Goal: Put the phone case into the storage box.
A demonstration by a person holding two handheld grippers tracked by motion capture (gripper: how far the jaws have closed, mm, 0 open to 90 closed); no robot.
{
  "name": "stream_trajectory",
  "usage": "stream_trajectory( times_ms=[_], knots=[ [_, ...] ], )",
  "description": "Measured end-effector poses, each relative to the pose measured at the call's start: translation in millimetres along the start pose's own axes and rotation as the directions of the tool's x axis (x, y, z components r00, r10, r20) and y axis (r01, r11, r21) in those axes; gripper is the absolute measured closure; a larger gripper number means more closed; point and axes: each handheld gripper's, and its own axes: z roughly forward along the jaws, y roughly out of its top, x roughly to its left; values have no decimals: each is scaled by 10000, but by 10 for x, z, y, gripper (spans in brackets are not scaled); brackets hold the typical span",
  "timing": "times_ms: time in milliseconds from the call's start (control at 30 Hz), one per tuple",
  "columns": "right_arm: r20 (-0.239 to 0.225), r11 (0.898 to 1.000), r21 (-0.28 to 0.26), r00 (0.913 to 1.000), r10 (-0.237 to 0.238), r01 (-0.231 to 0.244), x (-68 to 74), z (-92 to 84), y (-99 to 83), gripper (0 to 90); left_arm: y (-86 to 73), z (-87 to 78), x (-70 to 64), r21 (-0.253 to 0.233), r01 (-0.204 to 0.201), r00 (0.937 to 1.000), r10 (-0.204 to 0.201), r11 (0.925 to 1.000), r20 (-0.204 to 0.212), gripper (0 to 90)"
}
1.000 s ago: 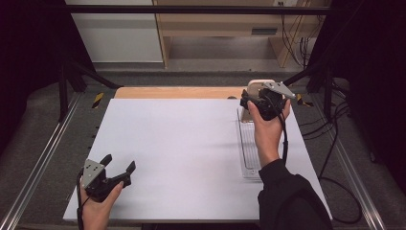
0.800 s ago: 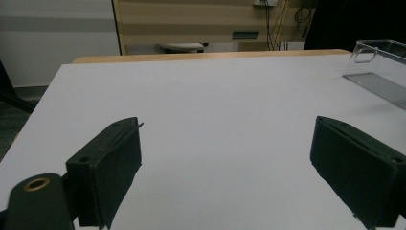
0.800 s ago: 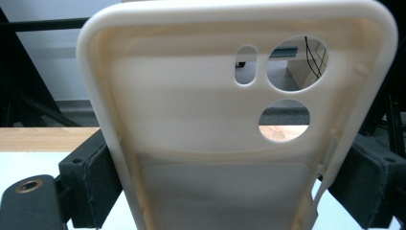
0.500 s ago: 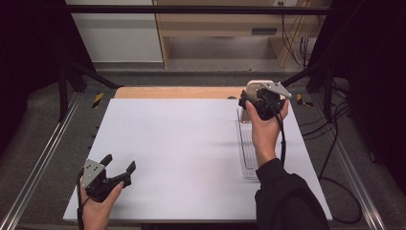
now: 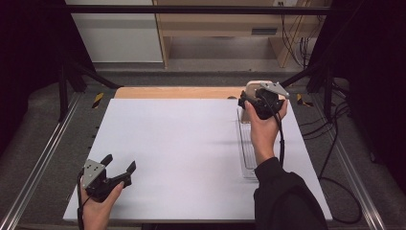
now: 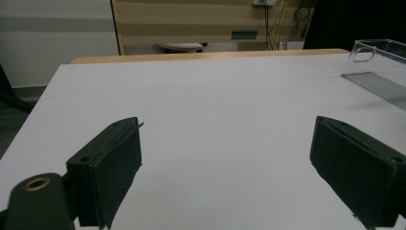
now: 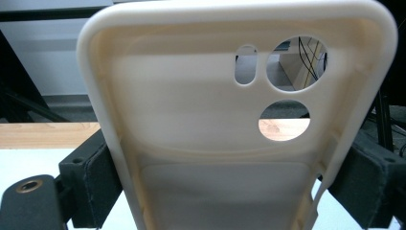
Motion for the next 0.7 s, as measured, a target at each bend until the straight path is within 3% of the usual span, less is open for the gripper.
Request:
stream_trajectory(
  times_ms=[700],
  knots=[
    [487, 9996, 270, 9988, -16, 3, -21, 210, -86, 108, 2, 0, 1, -40, 9, 10000, -9, 10000, 25, 100]
  ],
)
